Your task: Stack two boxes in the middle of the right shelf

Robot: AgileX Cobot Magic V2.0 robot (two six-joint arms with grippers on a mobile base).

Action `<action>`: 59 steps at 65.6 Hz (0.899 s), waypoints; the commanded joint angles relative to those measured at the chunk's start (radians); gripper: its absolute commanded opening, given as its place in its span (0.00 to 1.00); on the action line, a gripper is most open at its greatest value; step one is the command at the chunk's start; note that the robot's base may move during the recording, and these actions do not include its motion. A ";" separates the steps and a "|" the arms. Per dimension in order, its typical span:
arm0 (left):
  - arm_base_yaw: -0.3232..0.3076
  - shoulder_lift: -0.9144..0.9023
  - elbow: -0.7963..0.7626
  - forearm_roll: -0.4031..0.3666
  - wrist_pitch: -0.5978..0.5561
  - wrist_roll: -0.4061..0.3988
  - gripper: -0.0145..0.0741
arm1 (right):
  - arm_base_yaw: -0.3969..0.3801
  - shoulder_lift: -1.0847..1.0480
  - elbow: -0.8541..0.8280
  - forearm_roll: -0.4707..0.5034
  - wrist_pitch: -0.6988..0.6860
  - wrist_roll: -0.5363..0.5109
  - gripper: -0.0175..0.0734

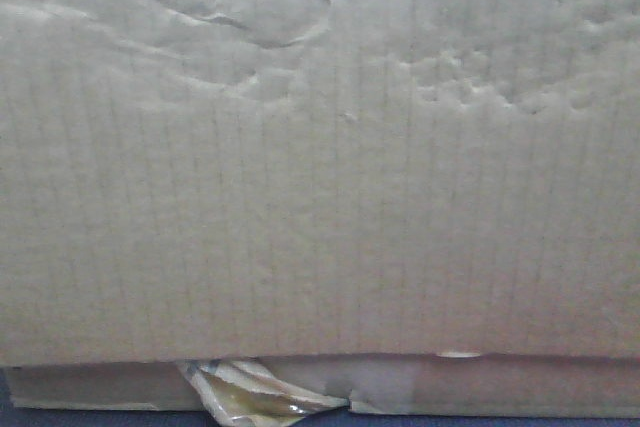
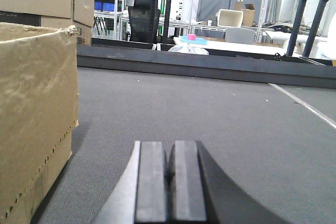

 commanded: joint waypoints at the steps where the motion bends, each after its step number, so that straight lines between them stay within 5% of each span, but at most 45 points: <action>1: -0.003 -0.004 -0.002 -0.007 -0.017 -0.012 0.04 | -0.006 -0.002 0.002 -0.007 -0.018 -0.002 0.01; 45: -0.003 -0.004 -0.002 -0.009 -0.070 -0.012 0.04 | -0.006 -0.002 0.002 -0.007 -0.018 -0.002 0.01; 59: -0.003 -0.004 -0.153 -0.009 0.103 -0.012 0.04 | -0.006 -0.002 0.002 -0.007 -0.018 -0.002 0.01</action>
